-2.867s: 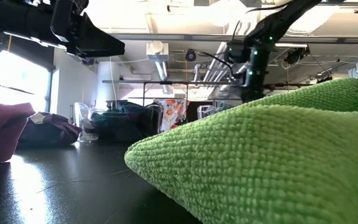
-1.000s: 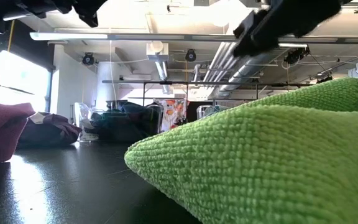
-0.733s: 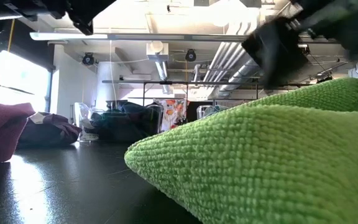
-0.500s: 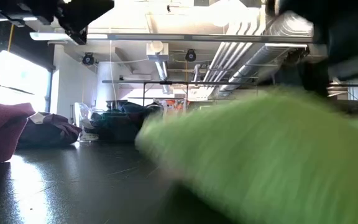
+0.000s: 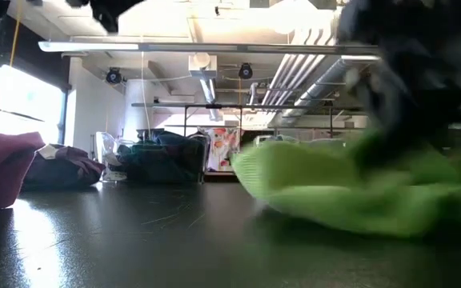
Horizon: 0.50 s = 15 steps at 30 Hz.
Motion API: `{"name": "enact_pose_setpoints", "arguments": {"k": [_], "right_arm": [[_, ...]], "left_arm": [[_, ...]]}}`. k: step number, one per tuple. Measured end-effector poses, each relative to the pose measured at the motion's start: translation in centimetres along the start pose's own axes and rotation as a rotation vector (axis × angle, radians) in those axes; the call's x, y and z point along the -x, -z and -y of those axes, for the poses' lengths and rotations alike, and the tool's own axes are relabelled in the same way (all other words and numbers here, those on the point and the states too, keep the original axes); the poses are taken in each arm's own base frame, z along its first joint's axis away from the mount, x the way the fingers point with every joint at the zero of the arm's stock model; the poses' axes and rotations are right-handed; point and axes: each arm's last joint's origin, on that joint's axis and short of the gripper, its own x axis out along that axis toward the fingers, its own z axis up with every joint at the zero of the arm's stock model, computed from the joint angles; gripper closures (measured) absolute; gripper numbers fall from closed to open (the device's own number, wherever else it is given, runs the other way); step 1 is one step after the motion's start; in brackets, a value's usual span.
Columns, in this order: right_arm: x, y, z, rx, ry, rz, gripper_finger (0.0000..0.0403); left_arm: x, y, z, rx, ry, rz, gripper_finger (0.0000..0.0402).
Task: Sort towels by color in basket
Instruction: Put the light green microfiber towel into the right transparent bin
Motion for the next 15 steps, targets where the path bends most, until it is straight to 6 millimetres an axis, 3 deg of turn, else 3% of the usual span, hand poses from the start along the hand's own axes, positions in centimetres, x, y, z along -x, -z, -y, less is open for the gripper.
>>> {"name": "enact_pose_setpoints", "arguments": {"k": [4, 9, 12, 15], "right_arm": [[4.8, -1.1, 4.2, -0.046, 0.266, 0.109, 0.0385], [8.9, -1.7, 12.4, -0.182, 0.542, 0.132, 0.0387], [9.6, -1.7, 17.6, -0.179, 0.665, 0.048, 0.0385], [9.0, -1.8, 22.3, -0.095, 0.617, -0.074, 0.0388]], "left_arm": [[-0.4, -1.0, -0.1, -0.179, -0.091, 0.008, 0.0216], [-0.6, -1.0, -0.6, -0.319, -0.228, -0.043, 0.0216], [-0.9, -0.7, -1.1, -0.360, -0.259, -0.077, 0.0216], [-1.3, -0.2, -1.9, -0.392, -0.289, -0.117, 0.0216]]}}
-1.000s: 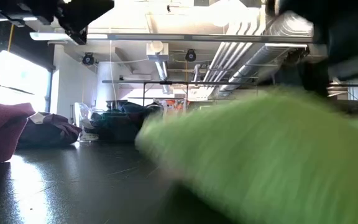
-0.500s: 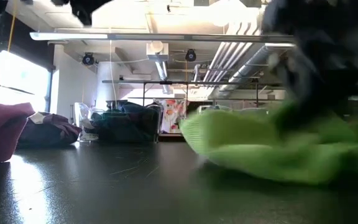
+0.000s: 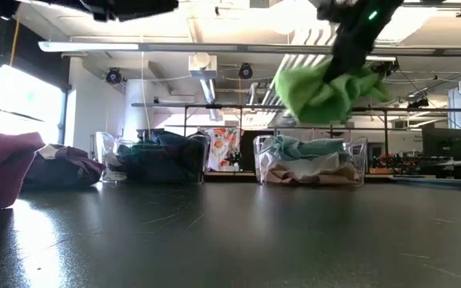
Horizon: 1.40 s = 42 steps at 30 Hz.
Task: Sort towels by color in basket
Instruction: Put the light green microfiber towel into the right transparent bin
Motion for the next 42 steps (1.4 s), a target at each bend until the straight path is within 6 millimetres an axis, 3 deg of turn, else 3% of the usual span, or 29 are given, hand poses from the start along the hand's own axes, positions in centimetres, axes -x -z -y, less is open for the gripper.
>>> {"name": "enact_pose_setpoints", "arguments": {"k": [3, 7, 9, 14, 21, 26, 33, 38, 42], "right_arm": [[-3.8, -0.7, 2.6, 0.080, -0.093, -0.023, 0.0389], [-8.4, -0.7, 5.8, 0.165, -0.032, -0.048, 0.0388], [-10.5, -0.3, 6.6, 0.241, -0.096, -0.051, 0.0388], [-15.8, 1.2, 7.4, 0.310, -0.187, -0.091, 0.0388], [-21.2, 3.5, 6.3, 0.342, -0.296, -0.168, 0.0353], [-21.1, 3.7, 6.9, 0.348, -0.299, -0.178, 0.0293], [-16.6, 1.4, 10.3, 0.320, -0.252, -0.204, 0.0213], [-13.6, -0.7, 13.0, 0.099, -0.228, -0.058, 0.0207], [-14.2, -1.2, 14.1, -0.159, -0.371, 0.189, 0.0230]], "left_arm": [[-0.7, 0.6, -0.6, -0.032, -0.030, -0.034, 0.0216], [-1.6, 1.1, -1.4, -0.051, -0.073, -0.065, 0.0216], [-2.0, 1.3, -1.8, -0.054, -0.090, -0.076, 0.0216], [-2.8, 2.0, -2.7, -0.075, -0.130, -0.112, 0.0216], [-4.0, 2.7, -4.4, -0.094, -0.206, -0.147, 0.0216], [-4.7, 3.2, -5.3, -0.088, -0.222, -0.149, 0.0216], [-5.1, 3.4, -6.0, -0.072, -0.238, -0.149, 0.0216], [-5.0, 3.3, -5.9, -0.067, -0.233, -0.146, 0.0216], [-4.9, 3.3, -5.8, -0.068, -0.227, -0.143, 0.0216]]}}
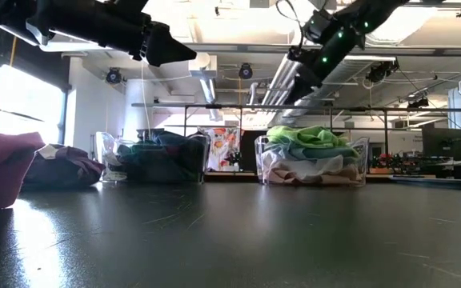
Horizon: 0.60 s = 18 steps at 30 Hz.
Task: Sort towels by color in basket
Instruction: Put the light green microfiber towel into the right transparent bin
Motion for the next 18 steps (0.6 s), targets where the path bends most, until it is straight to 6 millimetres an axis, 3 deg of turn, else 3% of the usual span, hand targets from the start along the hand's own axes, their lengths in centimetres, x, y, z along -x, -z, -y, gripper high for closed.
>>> {"name": "enact_pose_setpoints", "arguments": {"k": [3, 10, 14, 18], "right_arm": [[-1.7, 1.0, 0.1, -0.110, -0.044, 0.058, 0.0266], [-7.7, 6.0, -1.7, -0.221, -0.124, -0.115, 0.0389], [-9.5, 7.5, -2.3, -0.250, -0.150, -0.179, 0.0383], [-9.3, 7.2, -2.2, -0.276, -0.144, -0.155, 0.0374]], "left_arm": [[0.0, 0.0, 0.0, -0.001, 0.001, -0.001, 0.0216], [0.0, 0.2, 0.1, -0.005, 0.010, -0.019, 0.0216], [0.0, 0.5, 0.3, 0.001, 0.022, -0.037, 0.0216], [0.1, 0.8, 0.4, 0.009, 0.036, -0.060, 0.0216]]}}
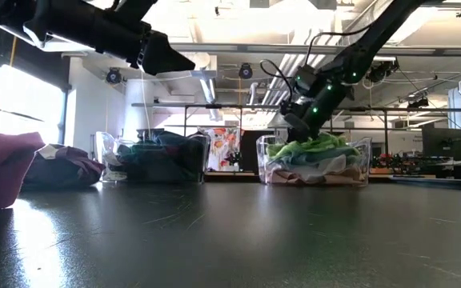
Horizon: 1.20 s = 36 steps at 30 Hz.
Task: Sort towels by color in basket
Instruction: Put the light green microfiber towel into the right transparent bin
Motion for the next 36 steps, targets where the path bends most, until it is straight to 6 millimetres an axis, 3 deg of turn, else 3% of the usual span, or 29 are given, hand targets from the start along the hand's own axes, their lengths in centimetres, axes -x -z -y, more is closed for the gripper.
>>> {"name": "enact_pose_setpoints", "arguments": {"k": [6, 11, 15, 20, 29, 32, 36], "right_arm": [[3.2, -1.4, -0.6, -0.039, -0.036, 0.084, 0.0356], [6.8, -2.2, -1.2, -0.028, -0.026, 0.140, 0.0295], [8.3, -2.5, -1.0, -0.044, 0.128, 0.159, 0.0237], [8.2, -1.9, -0.1, -0.080, 0.346, 0.095, 0.0210], [4.5, 2.4, -0.5, -0.138, 0.179, -0.073, 0.0247], [4.7, 2.1, -0.6, -0.130, 0.170, -0.037, 0.0259], [6.7, 0.6, -0.8, -0.121, 0.176, 0.046, 0.0264]], "left_arm": [[0.1, 0.1, 0.2, 0.016, 0.010, -0.012, 0.0216], [0.2, 0.1, 0.3, 0.013, 0.020, -0.010, 0.0216], [0.3, 0.1, 0.3, 0.015, 0.020, -0.010, 0.0216], [0.3, 0.1, 0.4, 0.037, 0.021, -0.012, 0.0216], [0.4, 0.3, 0.6, 0.026, 0.034, -0.025, 0.0216], [0.4, 0.3, 0.6, 0.026, 0.035, -0.026, 0.0216], [0.4, 0.4, 0.6, 0.031, 0.039, -0.036, 0.0216]]}}
